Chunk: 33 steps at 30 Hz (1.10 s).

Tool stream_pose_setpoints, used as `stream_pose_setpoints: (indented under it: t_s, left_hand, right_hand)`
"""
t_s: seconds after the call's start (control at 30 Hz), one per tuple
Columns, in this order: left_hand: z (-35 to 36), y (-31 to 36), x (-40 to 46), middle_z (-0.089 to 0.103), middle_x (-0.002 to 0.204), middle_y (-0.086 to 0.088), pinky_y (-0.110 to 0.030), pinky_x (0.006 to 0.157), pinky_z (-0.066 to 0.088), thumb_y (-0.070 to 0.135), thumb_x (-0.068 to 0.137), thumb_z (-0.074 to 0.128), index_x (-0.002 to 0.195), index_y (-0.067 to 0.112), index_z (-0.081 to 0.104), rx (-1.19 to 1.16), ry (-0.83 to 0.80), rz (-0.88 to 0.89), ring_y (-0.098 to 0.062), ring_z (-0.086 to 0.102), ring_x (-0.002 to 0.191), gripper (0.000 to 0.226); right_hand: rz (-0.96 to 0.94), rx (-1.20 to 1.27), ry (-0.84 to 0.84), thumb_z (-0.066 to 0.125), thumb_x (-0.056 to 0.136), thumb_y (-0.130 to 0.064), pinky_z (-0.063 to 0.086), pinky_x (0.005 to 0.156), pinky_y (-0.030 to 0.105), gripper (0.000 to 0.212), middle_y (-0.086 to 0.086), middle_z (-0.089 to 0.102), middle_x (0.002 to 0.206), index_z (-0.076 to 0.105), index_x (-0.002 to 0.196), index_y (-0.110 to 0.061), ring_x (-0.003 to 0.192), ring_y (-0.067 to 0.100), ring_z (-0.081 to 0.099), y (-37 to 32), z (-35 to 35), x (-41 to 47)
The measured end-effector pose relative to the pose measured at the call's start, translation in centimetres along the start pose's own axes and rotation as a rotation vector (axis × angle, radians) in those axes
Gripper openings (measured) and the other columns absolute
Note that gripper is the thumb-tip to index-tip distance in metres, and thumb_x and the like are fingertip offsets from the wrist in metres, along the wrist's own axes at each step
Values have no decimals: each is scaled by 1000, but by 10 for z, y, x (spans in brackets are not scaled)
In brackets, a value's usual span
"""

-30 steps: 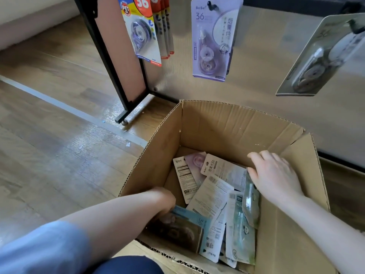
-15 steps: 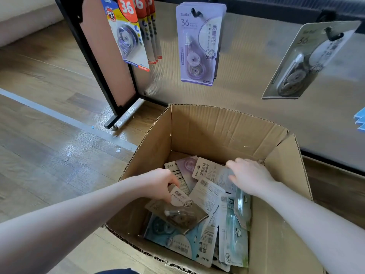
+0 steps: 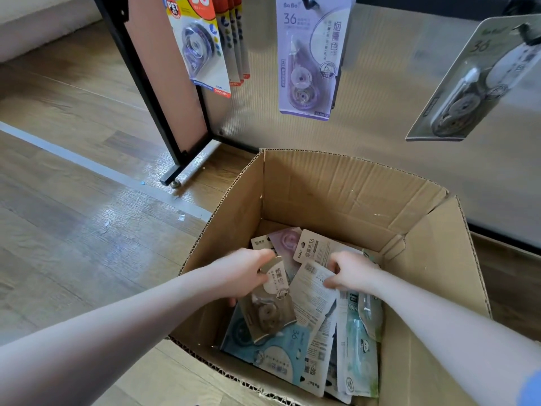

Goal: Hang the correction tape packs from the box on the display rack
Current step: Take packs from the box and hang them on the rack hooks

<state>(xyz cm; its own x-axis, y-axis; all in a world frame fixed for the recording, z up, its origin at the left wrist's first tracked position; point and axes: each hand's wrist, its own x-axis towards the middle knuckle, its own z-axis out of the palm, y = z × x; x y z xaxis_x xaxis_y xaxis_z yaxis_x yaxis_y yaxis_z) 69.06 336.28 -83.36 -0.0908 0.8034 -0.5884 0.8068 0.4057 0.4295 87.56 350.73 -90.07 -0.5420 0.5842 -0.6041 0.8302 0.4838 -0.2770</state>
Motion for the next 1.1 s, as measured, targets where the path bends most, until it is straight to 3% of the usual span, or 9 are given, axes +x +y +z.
stream_pose_setpoints:
  t_s: [0.23, 0.37, 0.5, 0.6, 0.7, 0.83, 0.9, 1.0, 1.1]
  left_hand:
    - [-10, 1, 1, 61, 110, -10, -25, 46, 54, 8, 91, 54, 119, 8, 55, 3, 135, 3, -25, 69, 72, 28]
    - [-10, 4, 0, 63, 108, -7, -9, 39, 36, 11, 92, 55, 115, 9, 58, 48, 171, 29, -4, 49, 54, 23]
    - [-10, 5, 0, 64, 105, -7, -15, 47, 40, 12, 91, 54, 112, 11, 57, 82, 198, 14, -9, 53, 63, 21]
    - [-7, 3, 1, 64, 101, -8, -26, 61, 40, 13, 91, 53, 108, 13, 56, 159, 215, -13, -23, 58, 81, 17]
    - [-4, 0, 1, 63, 96, -7, -27, 62, 41, 13, 92, 52, 108, 13, 55, 184, 226, -24, -23, 55, 78, 16]
    - [-2, -4, 3, 64, 102, -9, -32, 63, 46, 10, 95, 50, 116, 16, 49, 271, 226, -30, -25, 58, 81, 22]
    - [-1, -5, 5, 64, 106, -8, -31, 64, 45, 10, 95, 52, 120, 16, 46, 293, 222, -18, -22, 55, 80, 26]
    - [0, -6, 6, 63, 110, -8, -30, 65, 45, 8, 96, 50, 123, 15, 45, 271, 221, -15, -20, 55, 82, 29]
    - [-2, -6, 6, 62, 111, -7, -31, 72, 50, 6, 91, 56, 122, 15, 50, 214, 218, -40, -24, 60, 95, 33]
  right_hand:
    - [-42, 349, 57, 74, 77, -17, 45, 55, 28, 24, -1, 60, 66, 51, 73, -17, 57, 16, 63, 8, -16, -4]
    - [-25, 446, 195, 67, 77, -9, 42, 54, 26, 26, -1, 57, 63, 58, 100, -16, 52, 16, 56, 16, -30, -9]
    - [-51, 114, 185, 51, 84, -15, 43, 64, 28, 47, -8, 59, 90, 49, 126, -37, 79, 13, 57, 18, -28, -17]
    - [-160, -360, 146, 42, 94, -16, 41, 81, 32, 37, 0, 47, 103, 53, 126, -32, 105, 24, 49, 16, -12, -18]
    - [-356, -547, 143, 44, 95, -18, 39, 96, 37, 28, 2, 47, 111, 56, 120, -21, 111, 23, 44, 6, -3, -18]
    - [-485, -560, -35, 27, 88, -62, 36, 103, 39, 63, 4, 53, 121, 52, 128, -21, 118, 22, 45, -5, 6, -24]
    - [-527, -593, -83, 32, 77, -76, 36, 104, 39, 79, 6, 49, 128, 47, 133, -21, 123, 24, 42, -4, 11, -24]
    - [-522, -631, -114, 53, 74, -71, 39, 102, 40, 80, 7, 46, 128, 40, 137, -22, 121, 25, 40, -1, 12, -21]
    - [-557, -638, 28, 55, 90, -40, 43, 95, 42, 38, 7, 52, 113, 49, 123, -22, 111, 27, 48, -3, 14, -21]
